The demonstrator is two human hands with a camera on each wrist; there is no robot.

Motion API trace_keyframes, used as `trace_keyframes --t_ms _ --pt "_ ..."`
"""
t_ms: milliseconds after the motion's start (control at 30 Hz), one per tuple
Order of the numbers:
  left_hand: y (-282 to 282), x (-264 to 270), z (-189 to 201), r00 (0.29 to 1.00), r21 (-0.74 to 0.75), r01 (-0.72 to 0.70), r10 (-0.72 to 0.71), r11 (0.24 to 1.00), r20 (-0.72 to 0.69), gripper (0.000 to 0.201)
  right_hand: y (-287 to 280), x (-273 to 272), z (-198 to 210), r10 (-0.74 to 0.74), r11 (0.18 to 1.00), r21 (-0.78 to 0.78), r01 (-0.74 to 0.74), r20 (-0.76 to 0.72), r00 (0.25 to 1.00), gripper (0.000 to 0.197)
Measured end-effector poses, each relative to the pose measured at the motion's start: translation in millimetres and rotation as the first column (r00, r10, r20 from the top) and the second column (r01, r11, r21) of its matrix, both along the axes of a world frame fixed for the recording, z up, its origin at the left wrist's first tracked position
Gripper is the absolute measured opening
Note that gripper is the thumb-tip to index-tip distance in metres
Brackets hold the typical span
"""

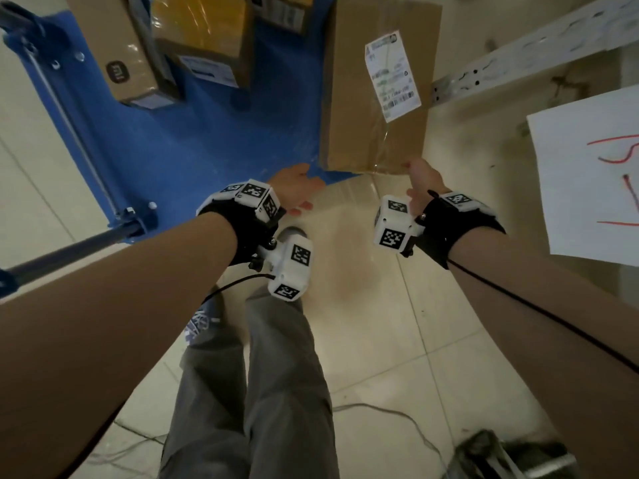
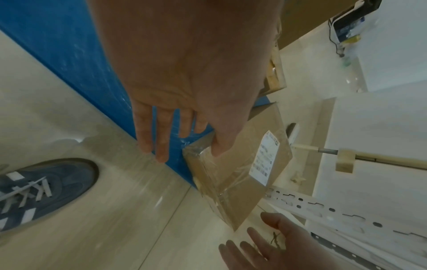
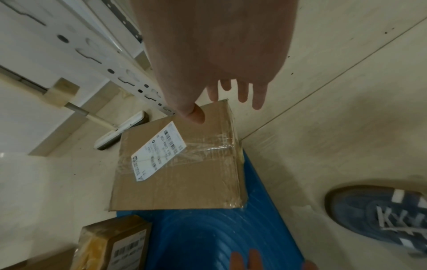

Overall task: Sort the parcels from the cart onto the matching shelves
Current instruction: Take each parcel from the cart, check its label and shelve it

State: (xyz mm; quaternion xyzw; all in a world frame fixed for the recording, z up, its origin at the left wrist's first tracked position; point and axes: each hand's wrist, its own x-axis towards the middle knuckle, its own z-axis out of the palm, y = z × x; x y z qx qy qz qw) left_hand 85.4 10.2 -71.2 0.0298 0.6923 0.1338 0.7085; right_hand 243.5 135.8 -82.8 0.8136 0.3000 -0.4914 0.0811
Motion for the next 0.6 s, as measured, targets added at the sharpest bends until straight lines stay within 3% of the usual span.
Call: trace_keyframes --t_ms 67,200,367,500,567,600 --pt "8 3 -12 1.000 0.029 -0.003 0.003 1.000 0.014 0.058 3 3 -12 0.000 1.000 -0.002 0.000 0.013 1.000 0.060" --pt "19 8 -29 0.997 0.057 -0.030 0.026 0.998 0.073 0.070 6 6 -30 -0.037 0.999 0.003 0.037 -0.036 0.999 0.064" --pt "25 11 -31 0.996 0.133 -0.059 0.048 0.989 0.081 0.057 4 14 -34 -0.097 0.995 0.024 0.099 -0.076 0.992 0.049" --pt "17 7 -23 1.000 0.137 -0.012 0.015 0.990 -0.023 0.065 -2 23 -31 -0.143 0.989 0.031 0.144 -0.036 0.989 0.014" --pt "7 5 -27 0.998 0.123 0.024 -0.016 0.992 -0.065 0.074 -9 27 -26 -0.132 0.991 0.034 0.133 -0.005 0.991 0.021" --pt "0 5 -32 0.997 0.110 0.005 0.004 0.994 -0.079 0.069 -14 29 -21 -0.130 0.991 0.035 0.129 0.007 0.992 0.026"
